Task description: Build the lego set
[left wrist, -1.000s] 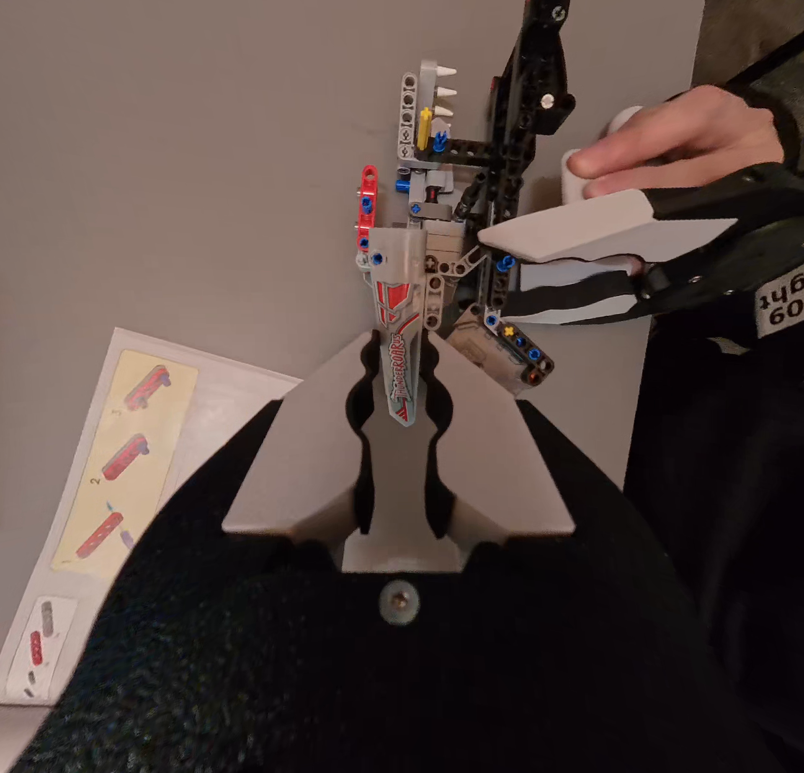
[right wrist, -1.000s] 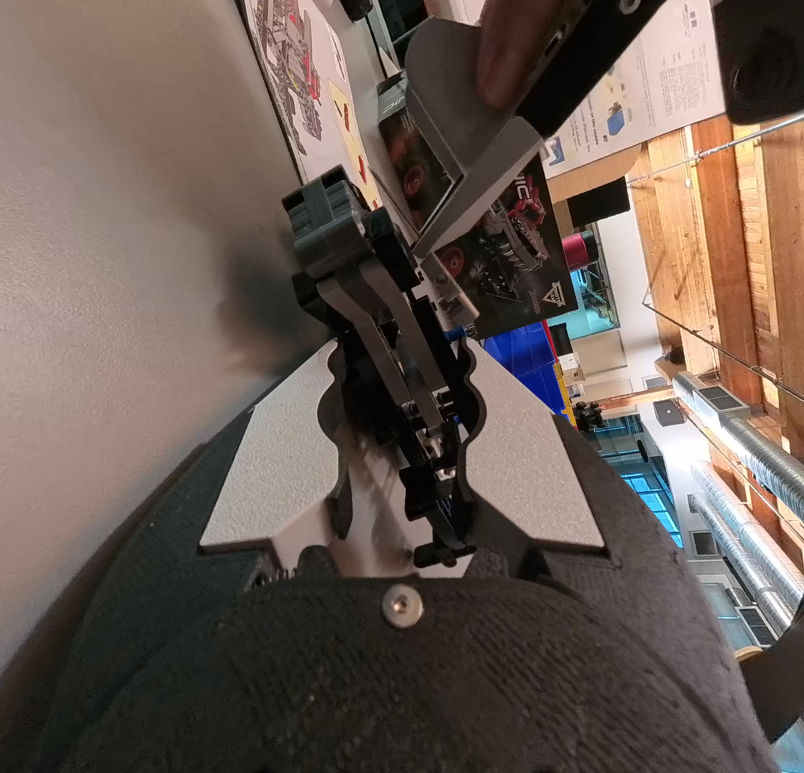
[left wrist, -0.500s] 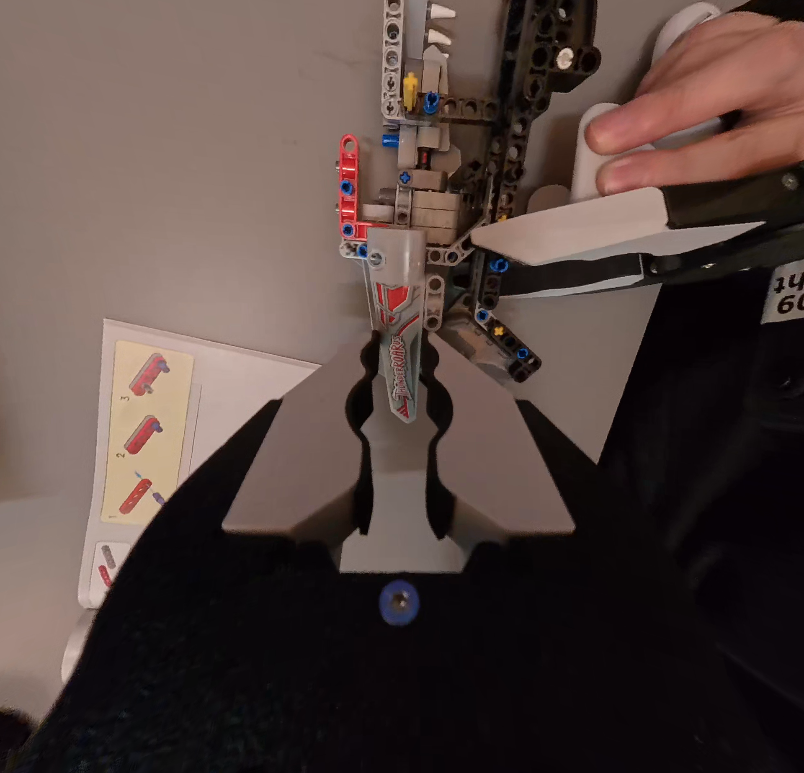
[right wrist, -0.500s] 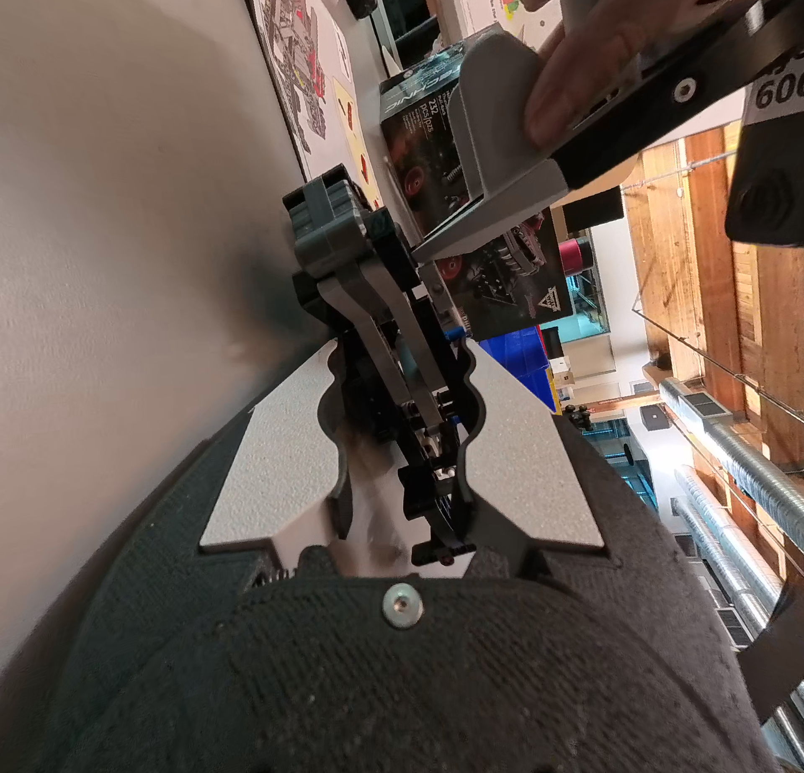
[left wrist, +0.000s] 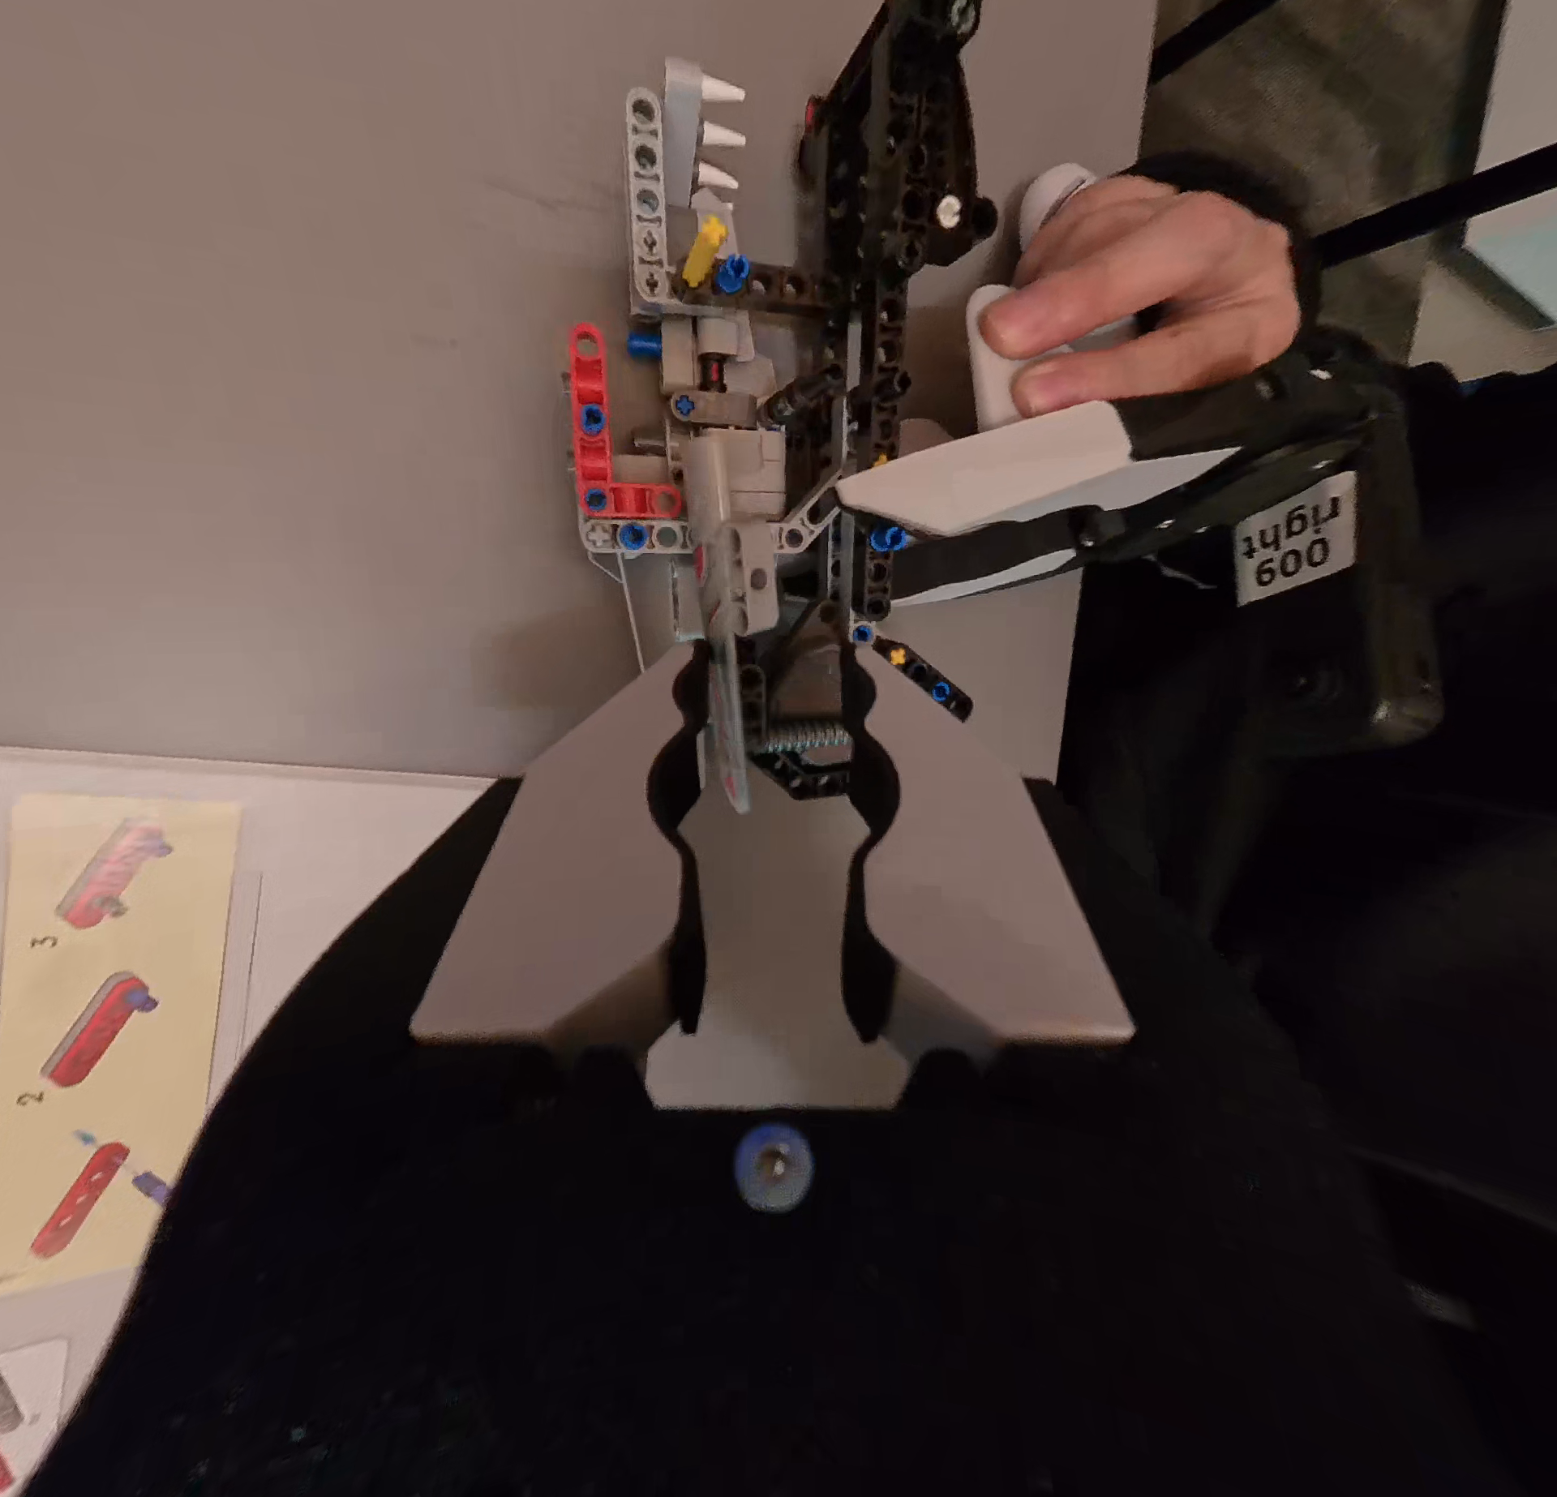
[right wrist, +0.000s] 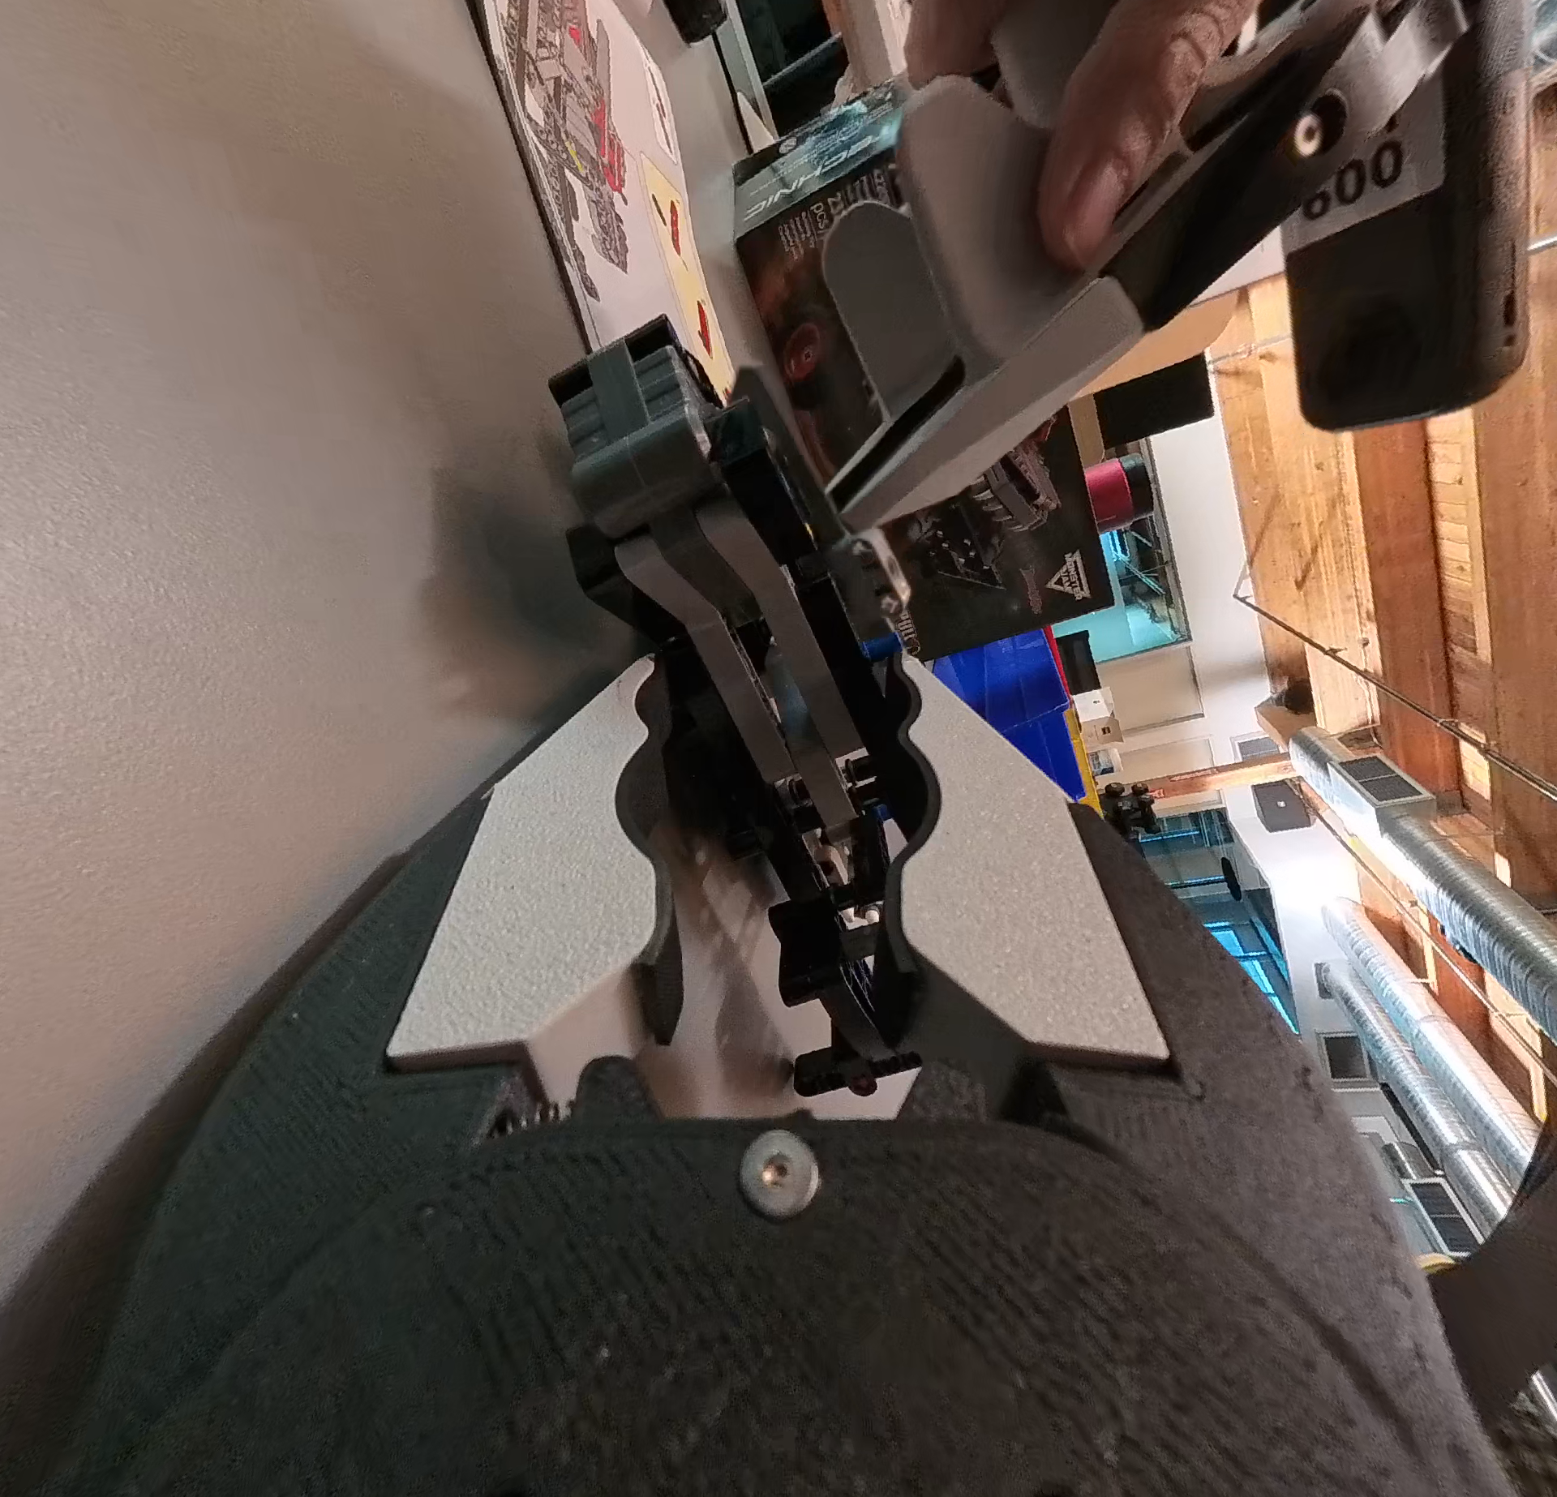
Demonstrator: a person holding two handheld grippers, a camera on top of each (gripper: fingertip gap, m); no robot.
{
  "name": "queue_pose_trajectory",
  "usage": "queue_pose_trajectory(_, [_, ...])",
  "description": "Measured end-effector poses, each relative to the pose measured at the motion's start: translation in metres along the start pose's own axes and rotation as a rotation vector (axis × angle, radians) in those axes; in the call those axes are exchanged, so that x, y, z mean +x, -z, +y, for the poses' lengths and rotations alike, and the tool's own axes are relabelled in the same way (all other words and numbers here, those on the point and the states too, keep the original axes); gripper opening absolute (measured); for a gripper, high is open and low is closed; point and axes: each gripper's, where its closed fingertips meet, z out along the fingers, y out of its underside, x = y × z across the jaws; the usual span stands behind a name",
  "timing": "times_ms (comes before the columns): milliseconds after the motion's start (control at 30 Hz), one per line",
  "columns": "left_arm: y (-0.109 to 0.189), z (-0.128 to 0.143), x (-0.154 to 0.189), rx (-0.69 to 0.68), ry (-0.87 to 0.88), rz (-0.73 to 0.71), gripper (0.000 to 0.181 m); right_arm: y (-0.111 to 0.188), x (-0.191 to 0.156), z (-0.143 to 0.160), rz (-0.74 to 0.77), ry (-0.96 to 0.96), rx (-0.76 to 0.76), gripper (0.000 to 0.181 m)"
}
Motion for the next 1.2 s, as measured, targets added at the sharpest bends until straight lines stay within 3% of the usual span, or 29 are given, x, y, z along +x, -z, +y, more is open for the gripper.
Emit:
queue_pose_trajectory(300, [0.001, -0.007, -0.009, 0.058, -0.023, -0.01, 0.014, 0.0, 0.0, 0.0, -0.002, -0.006, 0.002, 0.051])
queue_pose_trajectory(467, [0.014, -0.007, -0.023, 0.076, -0.246, -0.131, 0.009, 0.0, 0.0, 0.0, -0.001, -0.006, 0.002, 0.05])
queue_pose_trajectory(533, [0.017, -0.01, -0.029, 0.097, -0.32, -0.159, 0.019, 0.0, 0.0, 0.0, -0.002, -0.008, 0.003, 0.051])
queue_pose_trajectory(800, [0.002, -0.005, -0.024, 0.171, -0.37, 0.065, 0.018, 0.001, 0.0, 0.0, 0.0, -0.006, 0.003, 0.05])
queue_pose_trajectory(900, [0.0, 0.0, -0.027, 0.198, -0.432, 0.088, 0.022, 0.001, 0.0, 0.0, 0.0, -0.004, 0.004, 0.05])
queue_pose_trajectory(1200, [-0.012, 0.0, -0.029, 0.289, -0.375, 0.256, 0.028, 0.001, 0.0, 0.0, 0.002, -0.002, 0.004, 0.05])
